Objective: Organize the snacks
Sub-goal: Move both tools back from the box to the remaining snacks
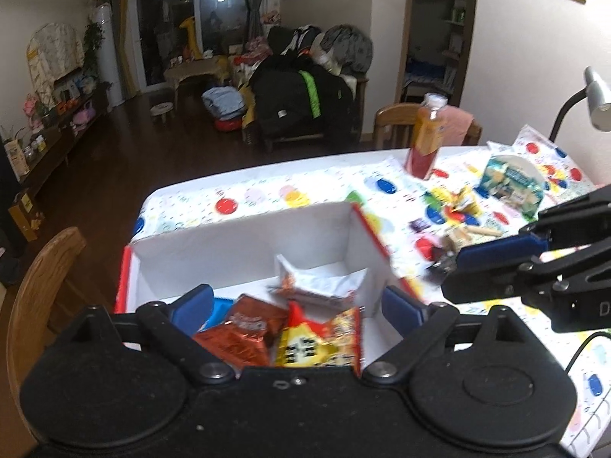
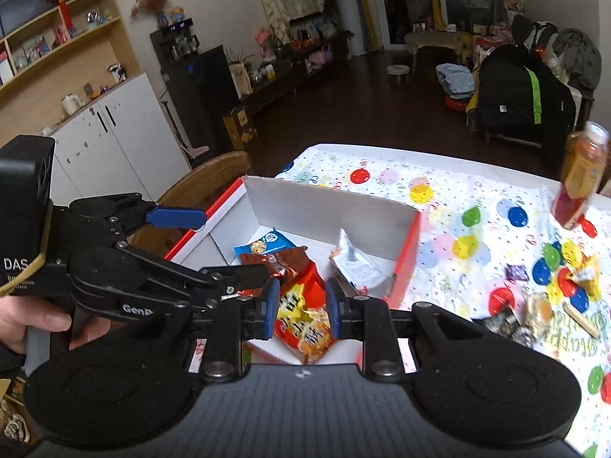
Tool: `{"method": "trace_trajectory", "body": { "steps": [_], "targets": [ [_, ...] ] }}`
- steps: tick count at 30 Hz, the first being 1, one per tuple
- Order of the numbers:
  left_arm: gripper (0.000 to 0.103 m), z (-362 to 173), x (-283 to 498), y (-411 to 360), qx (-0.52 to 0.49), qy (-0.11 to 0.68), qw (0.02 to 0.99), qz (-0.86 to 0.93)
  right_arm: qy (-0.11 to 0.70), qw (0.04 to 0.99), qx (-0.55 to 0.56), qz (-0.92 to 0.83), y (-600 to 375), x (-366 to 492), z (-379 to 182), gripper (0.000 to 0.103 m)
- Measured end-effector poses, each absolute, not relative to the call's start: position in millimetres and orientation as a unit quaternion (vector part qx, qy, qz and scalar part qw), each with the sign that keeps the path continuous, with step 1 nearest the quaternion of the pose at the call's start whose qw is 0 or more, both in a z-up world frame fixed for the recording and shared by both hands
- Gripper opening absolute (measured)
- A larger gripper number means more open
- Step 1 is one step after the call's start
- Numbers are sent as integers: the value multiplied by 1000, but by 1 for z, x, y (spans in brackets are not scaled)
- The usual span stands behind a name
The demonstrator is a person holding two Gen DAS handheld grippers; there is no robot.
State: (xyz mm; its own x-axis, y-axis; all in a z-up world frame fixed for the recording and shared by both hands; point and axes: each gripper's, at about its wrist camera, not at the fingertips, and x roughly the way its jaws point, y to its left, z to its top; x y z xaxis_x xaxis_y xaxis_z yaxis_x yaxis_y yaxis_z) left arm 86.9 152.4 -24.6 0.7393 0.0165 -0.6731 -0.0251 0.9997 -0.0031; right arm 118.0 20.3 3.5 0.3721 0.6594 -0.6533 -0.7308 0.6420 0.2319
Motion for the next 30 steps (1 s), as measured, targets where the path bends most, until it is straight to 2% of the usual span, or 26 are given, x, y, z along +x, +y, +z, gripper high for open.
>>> {"method": "trace_trajectory", "body": {
  "steps": [2,3,4,8,10,12,30],
  "targets": [
    [97,-21,85,143,-3,353,936,2,367,831,-44,415,7,116,5,38],
    [98,-20,85,138,-2,349,937,-2,363,834,-41,413,0,115,5,53],
    [99,-19,85,133,-2,346,938,-6,358,837,-37,412,-8,114,6,64],
    [101,-18,87,111,-2,338,941,-20,345,844,-41,408,-38,111,7,66],
    [102,-19,90,100,0,335,942,-27,343,847,-45,404,-52,110,6,76],
    [102,-20,94,88,0,335,942,-35,341,850,-49,398,-67,111,3,81],
    [102,-61,171,-20,74,371,923,-62,367,869,-76,322,-192,182,-40,83]
  ]
}}
